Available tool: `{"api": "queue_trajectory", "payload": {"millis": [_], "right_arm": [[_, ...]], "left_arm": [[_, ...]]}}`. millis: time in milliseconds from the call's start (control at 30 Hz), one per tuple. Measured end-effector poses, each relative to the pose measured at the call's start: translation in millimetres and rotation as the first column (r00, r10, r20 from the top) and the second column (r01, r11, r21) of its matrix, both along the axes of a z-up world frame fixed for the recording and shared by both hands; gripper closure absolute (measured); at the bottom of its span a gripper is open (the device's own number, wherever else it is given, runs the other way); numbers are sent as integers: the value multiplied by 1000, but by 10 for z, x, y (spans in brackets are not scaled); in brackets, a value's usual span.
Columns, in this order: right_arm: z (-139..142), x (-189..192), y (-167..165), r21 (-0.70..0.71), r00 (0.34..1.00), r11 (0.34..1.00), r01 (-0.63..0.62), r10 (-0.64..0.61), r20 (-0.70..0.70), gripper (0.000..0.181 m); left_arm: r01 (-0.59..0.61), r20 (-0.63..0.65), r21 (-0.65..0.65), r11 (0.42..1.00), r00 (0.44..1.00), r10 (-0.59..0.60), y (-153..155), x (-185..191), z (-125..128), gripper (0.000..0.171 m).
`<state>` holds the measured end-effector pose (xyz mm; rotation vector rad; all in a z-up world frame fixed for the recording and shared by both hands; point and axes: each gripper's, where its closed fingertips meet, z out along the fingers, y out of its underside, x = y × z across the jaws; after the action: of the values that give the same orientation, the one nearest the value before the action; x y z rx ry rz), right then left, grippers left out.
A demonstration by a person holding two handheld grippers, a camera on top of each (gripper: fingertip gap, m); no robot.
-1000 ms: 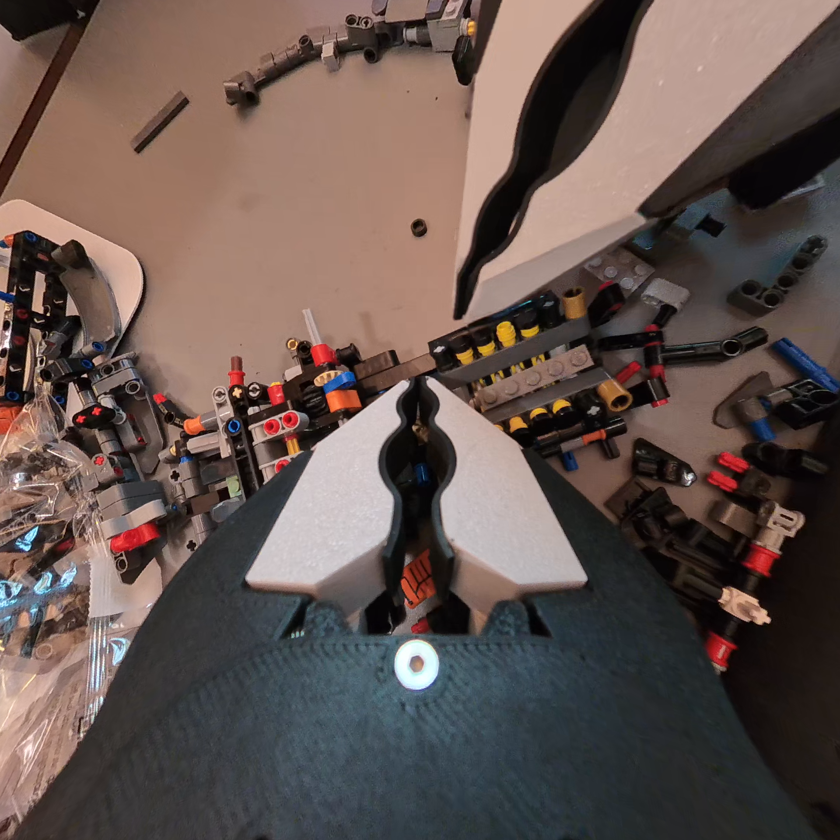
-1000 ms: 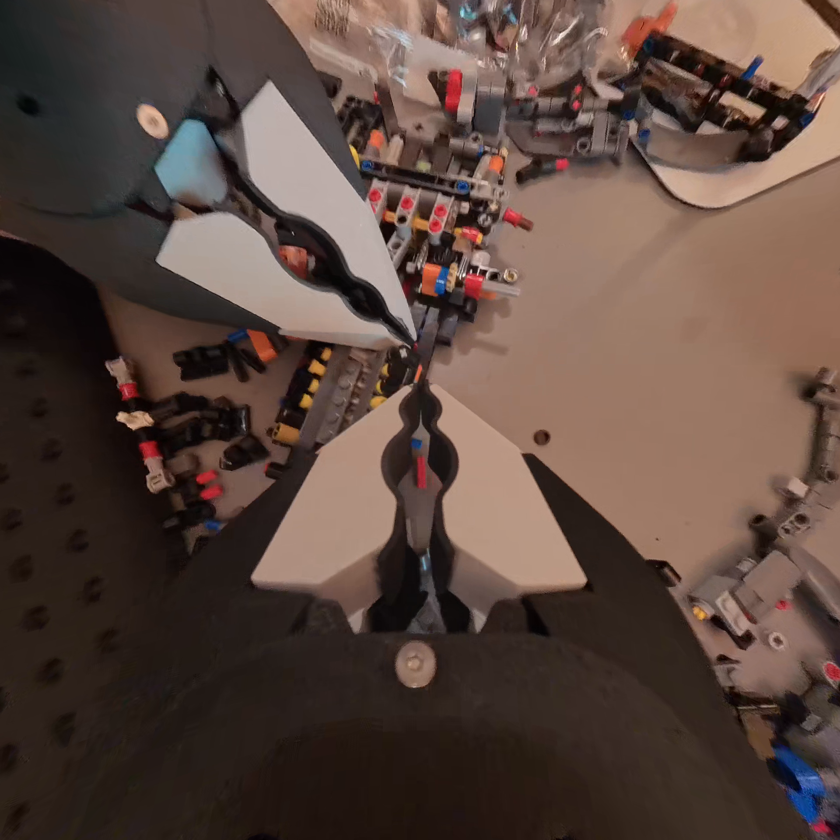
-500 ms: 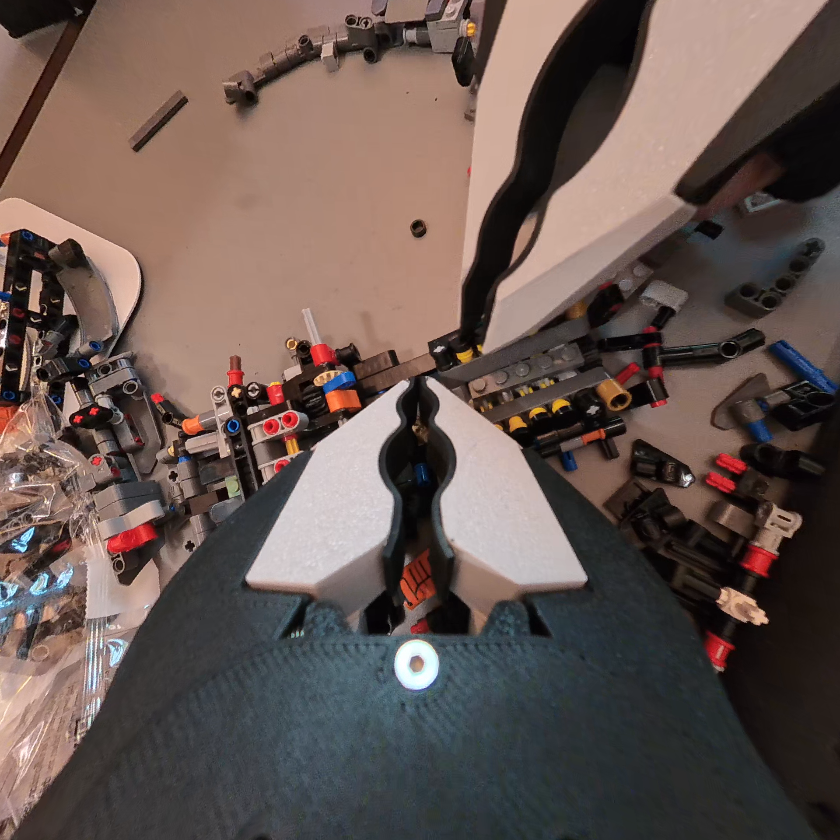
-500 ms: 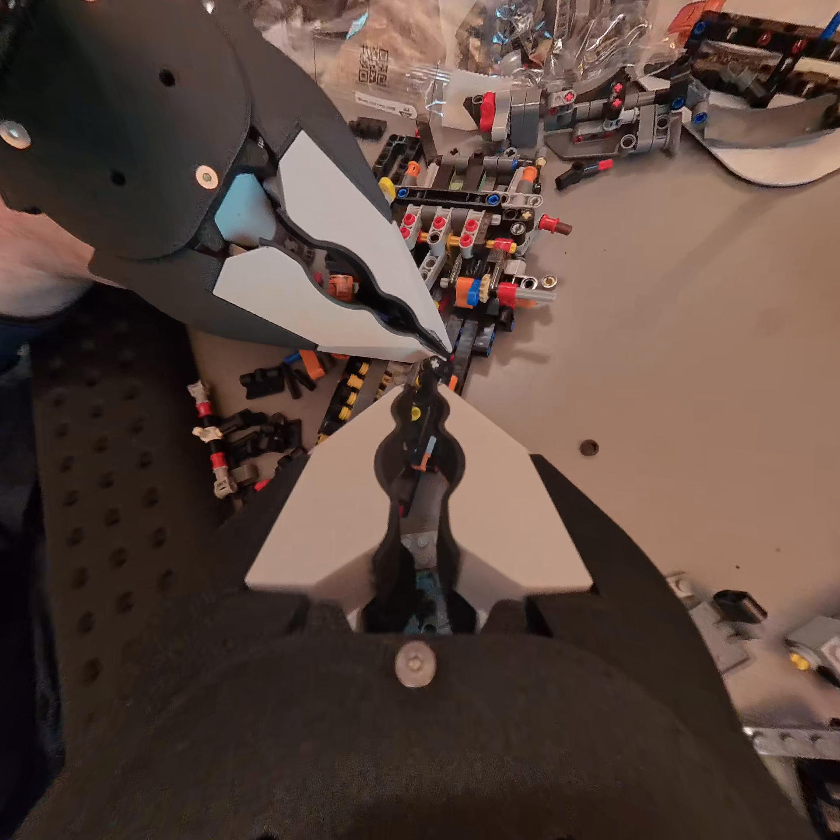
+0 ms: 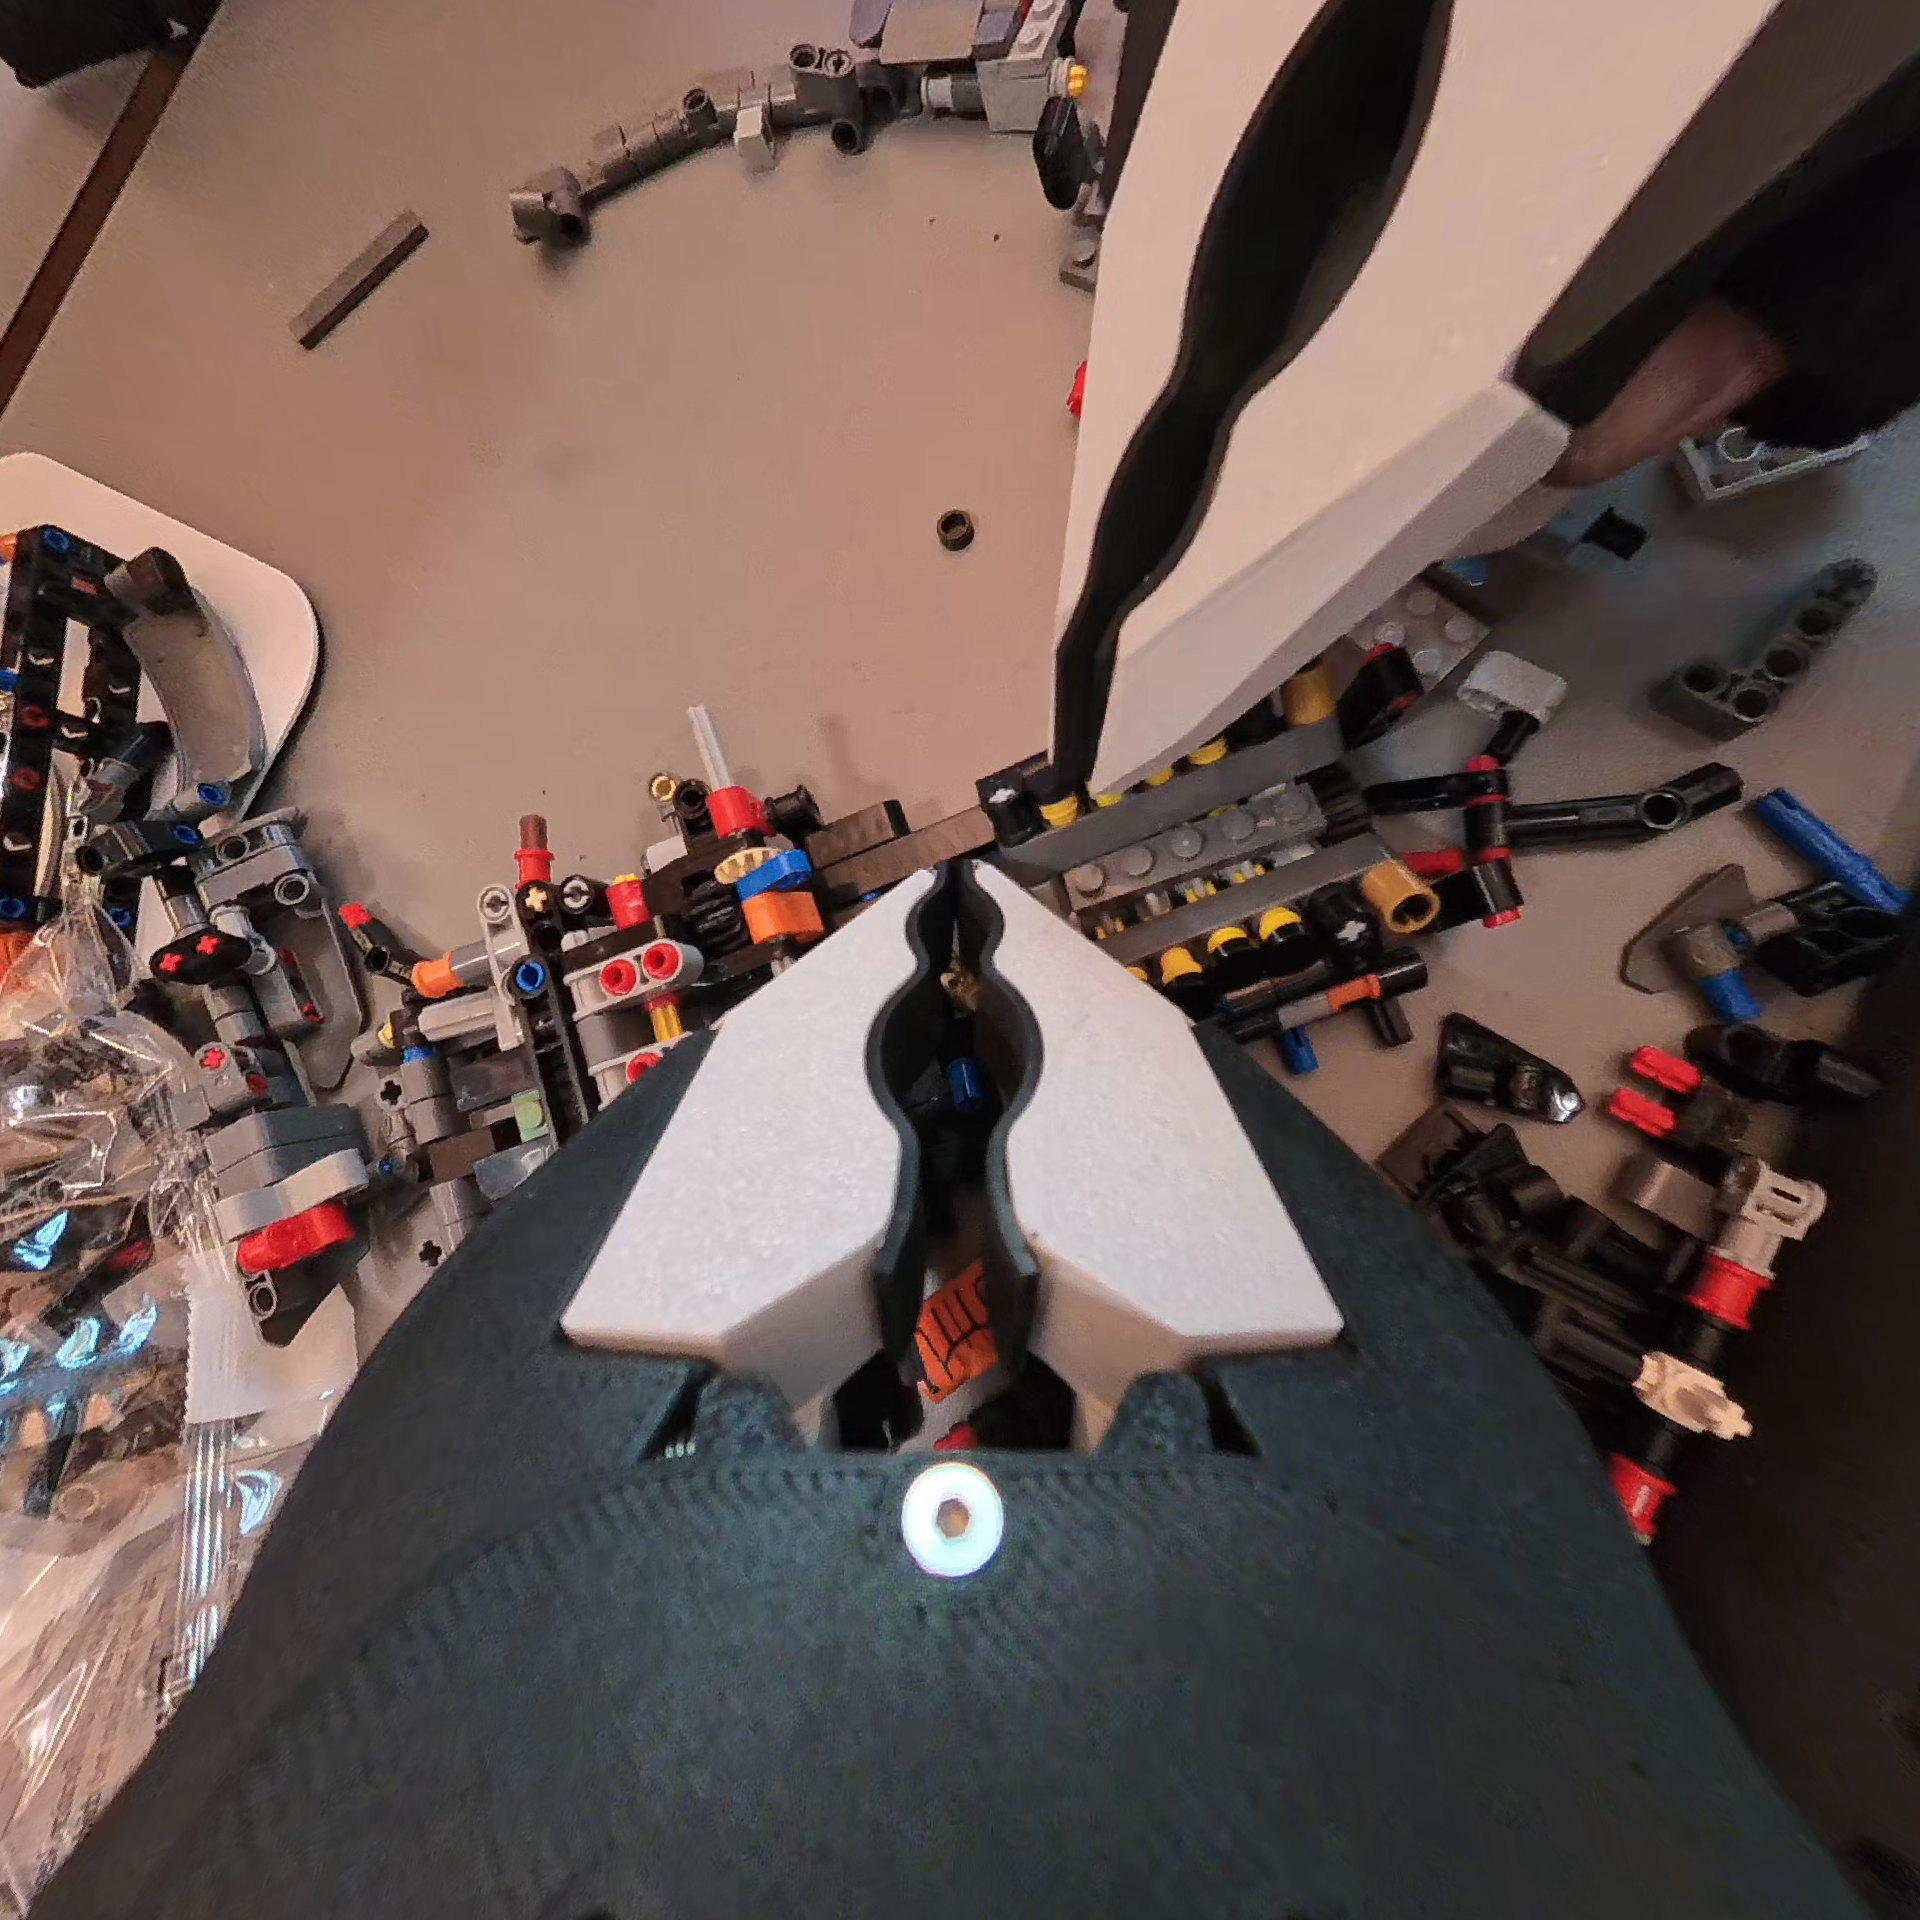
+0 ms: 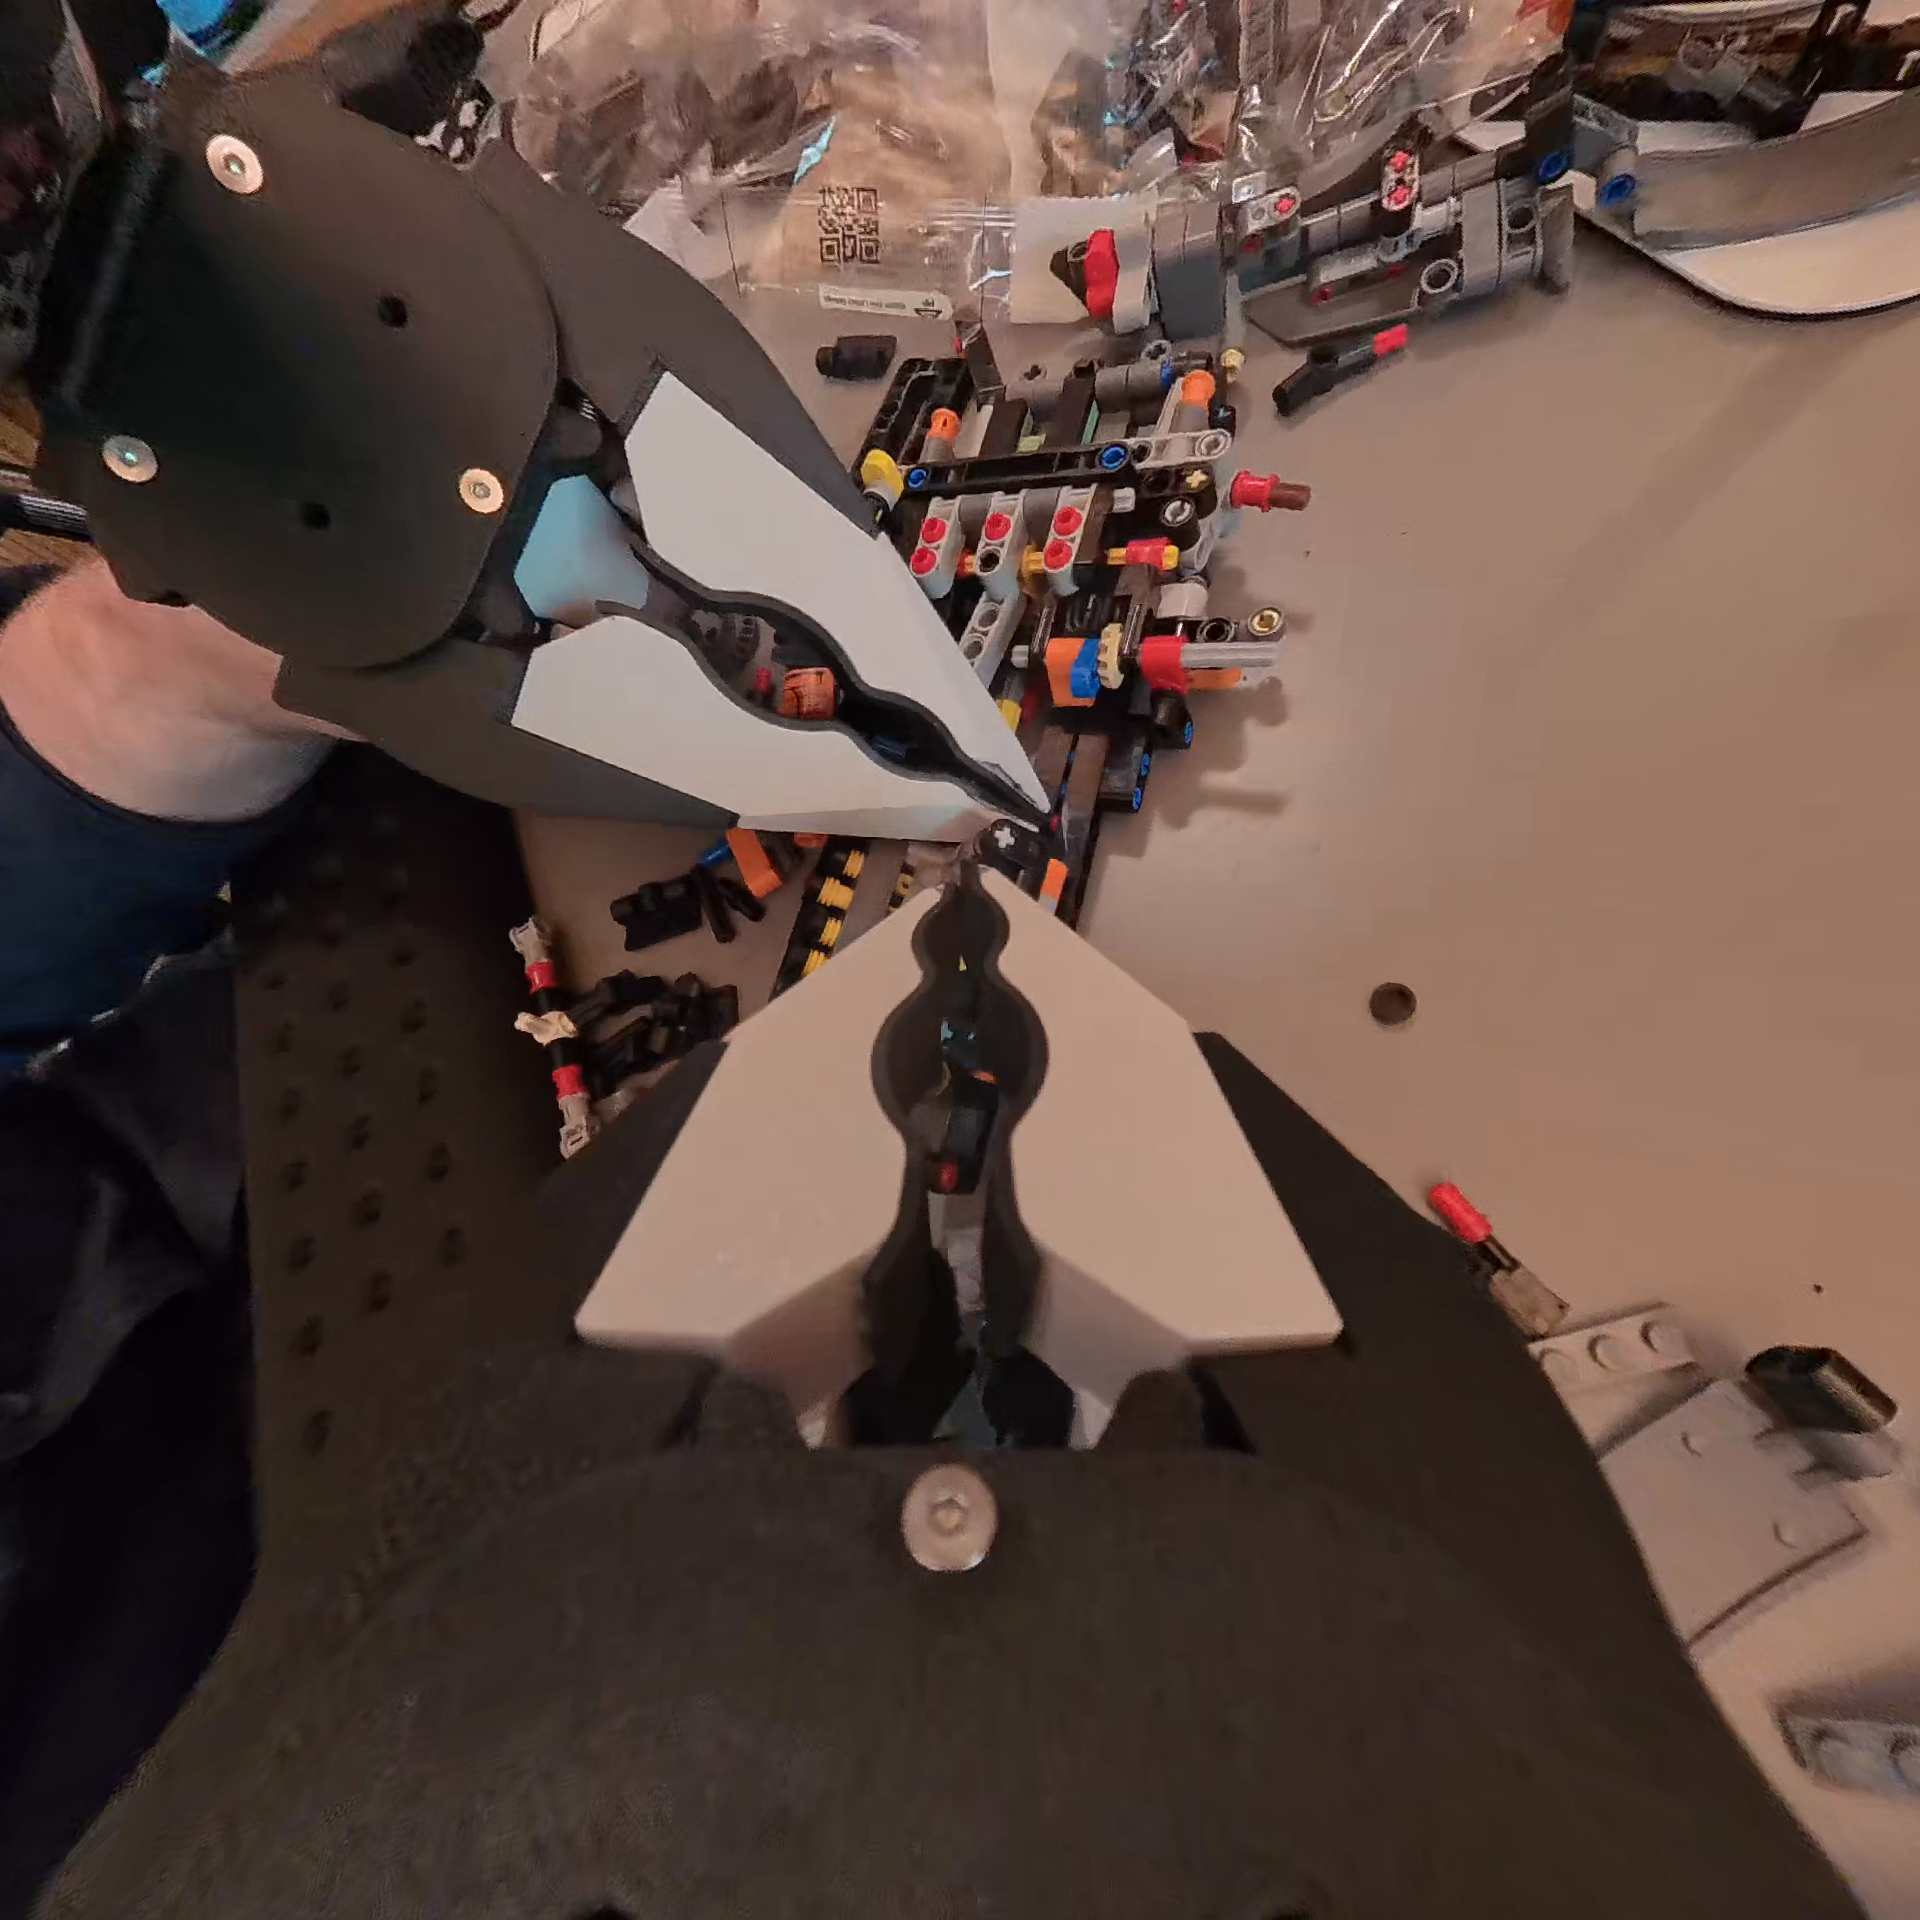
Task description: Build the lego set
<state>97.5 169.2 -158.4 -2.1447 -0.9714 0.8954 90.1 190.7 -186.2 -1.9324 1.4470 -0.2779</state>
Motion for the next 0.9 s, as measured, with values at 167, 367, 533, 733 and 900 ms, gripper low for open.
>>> {"api": "queue_trajectory", "payload": {"millis": [167, 367, 533, 733, 900], "right_arm": [[-1, 149, 94, 55, 997, 997, 52, -55, 50, 181], [54, 53, 39, 69, 1000, 998, 2, -4, 26, 172], [-32, 6, 75, 95, 995, 995, -1, -9, 98, 171], [-5, -25, 59, 110, 995, 994, -5, -6, 96, 181], [-4, -7, 69, 124, 993, 992, 17, -32, 117, 181]], "left_arm": [[6, 1, 2, 1000, 1000, -6, -6, -2, 1, 171], [5, 1, 1, 1000, 1000, -5, -7, -2, 1, 171], [3, 0, -2, 1000, 1000, -3, -5, -1, -1, 171], [0, -1, -3, 1000, 1000, 0, -2, -1, -1, 171], [-3, -1, -1, 1000, 1000, 3, 3, 3, -1, 171]]}}
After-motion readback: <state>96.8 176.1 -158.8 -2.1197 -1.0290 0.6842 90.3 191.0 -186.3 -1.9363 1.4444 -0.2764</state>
